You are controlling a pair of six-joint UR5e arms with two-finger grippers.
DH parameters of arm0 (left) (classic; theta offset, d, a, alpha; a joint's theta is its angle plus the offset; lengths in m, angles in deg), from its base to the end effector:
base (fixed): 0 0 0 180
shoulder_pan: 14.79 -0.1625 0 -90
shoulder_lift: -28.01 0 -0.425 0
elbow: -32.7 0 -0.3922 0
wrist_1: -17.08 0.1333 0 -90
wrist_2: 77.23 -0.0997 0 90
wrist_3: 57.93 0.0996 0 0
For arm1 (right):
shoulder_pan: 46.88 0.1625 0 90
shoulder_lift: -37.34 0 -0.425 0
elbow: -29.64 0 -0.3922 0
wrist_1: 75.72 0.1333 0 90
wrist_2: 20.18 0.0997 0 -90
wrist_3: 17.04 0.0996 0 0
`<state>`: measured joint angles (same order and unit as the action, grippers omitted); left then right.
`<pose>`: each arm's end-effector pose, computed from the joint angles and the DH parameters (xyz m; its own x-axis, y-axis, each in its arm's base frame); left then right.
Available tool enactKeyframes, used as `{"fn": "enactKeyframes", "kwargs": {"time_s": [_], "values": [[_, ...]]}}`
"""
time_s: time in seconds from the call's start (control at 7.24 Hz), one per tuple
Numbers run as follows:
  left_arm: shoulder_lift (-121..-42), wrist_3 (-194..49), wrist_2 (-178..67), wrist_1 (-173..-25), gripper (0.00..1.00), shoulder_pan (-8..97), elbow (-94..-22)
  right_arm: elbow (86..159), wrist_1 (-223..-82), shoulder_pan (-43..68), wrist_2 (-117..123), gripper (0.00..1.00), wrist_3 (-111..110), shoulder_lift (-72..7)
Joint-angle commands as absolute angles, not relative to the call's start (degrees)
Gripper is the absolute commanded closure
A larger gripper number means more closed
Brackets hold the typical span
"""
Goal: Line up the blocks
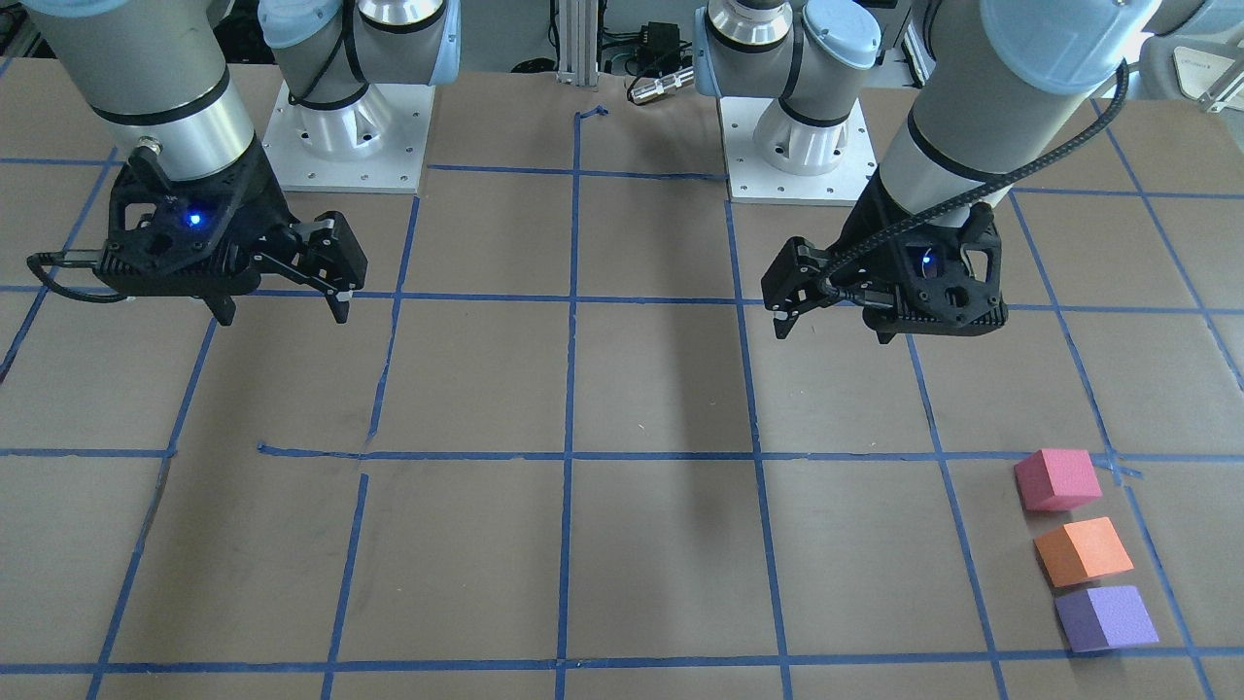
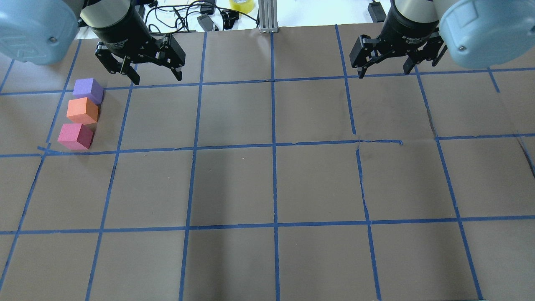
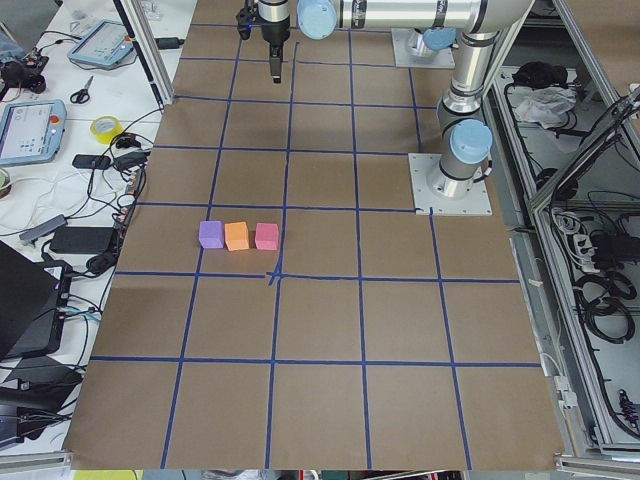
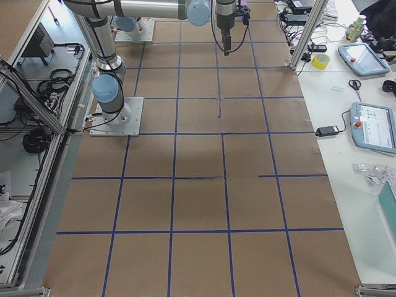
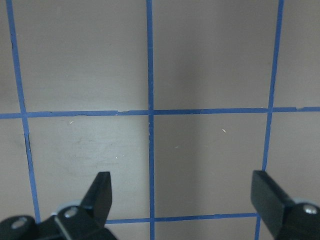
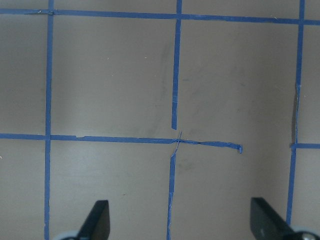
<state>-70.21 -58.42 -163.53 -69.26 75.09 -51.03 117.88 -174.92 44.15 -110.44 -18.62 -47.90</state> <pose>-0.1386 -0.5556 0.4734 -0.9979 -0.0087 0.0648 -0.0106 0.9995 -0.0293 0.1425 -0.5343 0.4773 -0.9990 -0.0449 0.0075 -0.0454 0.9931 -0.1078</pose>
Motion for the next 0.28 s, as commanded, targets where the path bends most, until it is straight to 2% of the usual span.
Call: {"fn": "enactKeyframes", "kwargs": {"time_s": [0.0, 0.14], "values": [[-70.0, -58.2, -163.5, -69.5, 0.0, 75.1, -51.4, 117.9, -175.0, 44.1, -110.4, 0.0, -18.5, -47.8], [-70.1, -58.1, -163.5, -69.6, 0.0, 75.1, -51.5, 117.9, -175.2, 44.1, -110.4, 0.0, -18.6, -47.8]]}}
